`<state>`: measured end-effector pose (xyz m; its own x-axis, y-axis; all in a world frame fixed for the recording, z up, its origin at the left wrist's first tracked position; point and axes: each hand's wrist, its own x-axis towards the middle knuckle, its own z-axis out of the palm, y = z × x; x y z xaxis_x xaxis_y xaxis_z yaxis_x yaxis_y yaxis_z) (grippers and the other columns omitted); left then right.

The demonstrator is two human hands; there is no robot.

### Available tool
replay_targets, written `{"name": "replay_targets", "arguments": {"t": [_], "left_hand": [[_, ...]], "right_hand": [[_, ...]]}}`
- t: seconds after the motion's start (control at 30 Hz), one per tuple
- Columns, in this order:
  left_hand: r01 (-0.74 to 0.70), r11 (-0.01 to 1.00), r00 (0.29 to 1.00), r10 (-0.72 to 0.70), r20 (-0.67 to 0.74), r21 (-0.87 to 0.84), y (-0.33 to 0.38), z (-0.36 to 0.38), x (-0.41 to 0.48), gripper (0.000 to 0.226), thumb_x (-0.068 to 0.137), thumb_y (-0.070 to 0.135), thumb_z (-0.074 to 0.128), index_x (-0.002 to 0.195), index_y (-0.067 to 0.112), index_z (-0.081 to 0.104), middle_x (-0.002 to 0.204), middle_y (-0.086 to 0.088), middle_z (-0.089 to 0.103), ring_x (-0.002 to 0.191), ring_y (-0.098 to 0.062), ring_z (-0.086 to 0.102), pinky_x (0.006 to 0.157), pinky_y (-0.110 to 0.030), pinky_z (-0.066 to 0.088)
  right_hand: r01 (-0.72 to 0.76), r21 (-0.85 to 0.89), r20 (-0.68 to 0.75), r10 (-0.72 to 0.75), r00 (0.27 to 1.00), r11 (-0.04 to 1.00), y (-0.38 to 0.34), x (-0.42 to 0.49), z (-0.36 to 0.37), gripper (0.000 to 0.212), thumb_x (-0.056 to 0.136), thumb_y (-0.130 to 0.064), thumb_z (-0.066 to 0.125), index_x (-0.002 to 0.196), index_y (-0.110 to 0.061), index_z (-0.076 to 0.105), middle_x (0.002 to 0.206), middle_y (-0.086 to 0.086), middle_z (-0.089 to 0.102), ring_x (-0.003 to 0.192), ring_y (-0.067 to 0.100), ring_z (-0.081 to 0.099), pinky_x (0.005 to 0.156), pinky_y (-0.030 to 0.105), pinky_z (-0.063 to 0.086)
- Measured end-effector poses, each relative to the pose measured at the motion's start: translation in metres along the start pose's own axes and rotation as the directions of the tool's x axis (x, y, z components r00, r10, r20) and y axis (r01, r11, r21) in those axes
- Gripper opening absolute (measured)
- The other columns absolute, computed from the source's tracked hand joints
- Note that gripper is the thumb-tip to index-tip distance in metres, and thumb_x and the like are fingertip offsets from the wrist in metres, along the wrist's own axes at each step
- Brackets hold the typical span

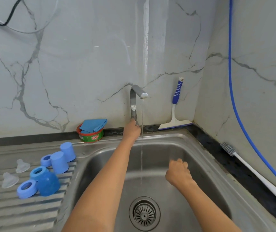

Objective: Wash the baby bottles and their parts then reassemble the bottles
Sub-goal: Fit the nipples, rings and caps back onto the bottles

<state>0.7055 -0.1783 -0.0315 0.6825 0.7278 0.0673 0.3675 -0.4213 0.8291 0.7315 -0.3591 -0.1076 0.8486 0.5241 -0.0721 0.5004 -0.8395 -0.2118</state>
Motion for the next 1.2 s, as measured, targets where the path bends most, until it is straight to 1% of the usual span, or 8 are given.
{"name": "replay_targets", "arguments": {"t": [0.13, 0.3, 0.47, 0.53, 0.63, 0.87, 1.0, 1.2], "left_hand": [[-0.047, 0.987, 0.997, 0.038, 0.063, 0.155, 0.009, -0.009, 0.002, 0.04, 0.099, 0.006, 0.035, 0.138, 0.002, 0.039, 0.137, -0.018, 0.048, 0.123, -0.033, 0.047, 0.095, -0.033, 0.039], [-0.063, 0.974, 0.989, 0.032, 0.143, 0.219, 0.004, -0.025, -0.016, 0.056, 0.099, 0.012, 0.035, 0.153, 0.014, 0.019, 0.152, -0.014, 0.034, 0.135, -0.03, 0.039, 0.107, -0.033, 0.033], [0.006, 0.995, 0.998, -0.012, 0.057, 0.103, -0.016, -0.041, -0.062, 0.021, 0.093, 0.021, 0.054, 0.109, 0.01, 0.062, 0.119, -0.012, 0.059, 0.116, -0.027, 0.056, 0.088, -0.029, 0.044], [0.04, 0.994, 0.998, -0.046, 0.05, 0.104, -0.031, -0.052, -0.081, 0.034, 0.091, 0.024, 0.059, 0.122, 0.008, 0.059, 0.128, -0.011, 0.057, 0.12, -0.026, 0.054, 0.096, -0.03, 0.042], [0.095, 0.994, 0.995, -0.094, -0.02, 0.062, -0.052, -0.076, -0.111, 0.042, 0.09, 0.025, 0.061, 0.128, 0.009, 0.057, 0.132, -0.01, 0.057, 0.12, -0.024, 0.054, 0.102, -0.03, 0.042], [0.136, 0.99, 0.966, -0.142, -0.218, -0.045, -0.098, -0.15, -0.174, 0.025, 0.088, 0.021, 0.06, 0.112, 0.015, 0.067, 0.106, -0.003, 0.069, 0.1, -0.017, 0.063, 0.084, -0.022, 0.047], [0.131, 0.985, 0.902, -0.164, -0.399, -0.109, -0.131, -0.2, -0.209, 0.009, 0.086, 0.013, 0.061, 0.088, 0.018, 0.068, 0.093, -0.006, 0.071, 0.092, -0.023, 0.066, 0.078, -0.026, 0.047], [0.203, 0.966, 0.789, -0.26, -0.556, -0.163, -0.181, -0.252, -0.253, 0.007, 0.087, 0.015, 0.063, 0.093, 0.012, 0.062, 0.09, -0.001, 0.063, 0.088, -0.02, 0.06, 0.074, -0.024, 0.038]], "right_hand": [[0.018, 0.0, 0.005, -0.018, 1.0, 1.0, -0.006, -0.001, 0.002, 0.034, 0.094, -0.01, 0.045, 0.127, -0.004, 0.048, 0.132, 0.016, 0.039, 0.121, 0.032, 0.037, 0.095, 0.034, 0.041], [0.03, -0.002, 0.012, -0.03, 0.999, 1.0, -0.005, -0.005, 0.001, 0.032, 0.092, -0.006, 0.042, 0.124, -0.003, 0.049, 0.129, 0.016, 0.041, 0.12, 0.032, 0.037, 0.093, 0.034, 0.042], [0.051, -0.032, 0.031, -0.05, 0.998, 0.998, -0.01, -0.013, -0.007, 0.028, 0.09, -0.009, 0.041, 0.113, -0.006, 0.057, 0.122, 0.015, 0.053, 0.115, 0.03, 0.046, 0.088, 0.031, 0.041], [0.075, -0.022, 0.036, -0.074, 0.997, 0.997, -0.02, -0.021, -0.013, 0.027, 0.09, -0.011, 0.043, 0.111, -0.006, 0.059, 0.119, 0.015, 0.056, 0.113, 0.032, 0.05, 0.087, 0.031, 0.044], [0.168, 0.015, 0.029, -0.168, 0.985, 0.986, -0.043, -0.039, -0.024, 0.025, 0.09, -0.013, 0.047, 0.107, -0.003, 0.063, 0.114, 0.016, 0.061, 0.108, 0.033, 0.056, 0.087, 0.031, 0.046], [0.385, 0.207, -0.02, -0.389, 0.921, 0.9, -0.127, -0.099, -0.039, 0.019, 0.092, -0.012, 0.047, 0.089, -0.001, 0.063, 0.101, 0.018, 0.067, 0.098, 0.033, 0.06, 0.078, 0.03, 0.045], [0.526, 0.244, -0.059, -0.529, 0.847, 0.815, -0.18, -0.135, -0.038, 0.021, 0.093, -0.014, 0.047, 0.073, -0.011, 0.054, 0.093, 0.015, 0.064, 0.087, 0.029, 0.055, 0.074, 0.03, 0.043], [0.67, 0.219, -0.065, -0.674, 0.735, 0.709, -0.245, -0.156, -0.028, 0.025, 0.09, -0.014, 0.052, 0.112, -0.008, 0.062, 0.114, 0.014, 0.062, 0.109, 0.03, 0.055, 0.091, 0.031, 0.043]]}}
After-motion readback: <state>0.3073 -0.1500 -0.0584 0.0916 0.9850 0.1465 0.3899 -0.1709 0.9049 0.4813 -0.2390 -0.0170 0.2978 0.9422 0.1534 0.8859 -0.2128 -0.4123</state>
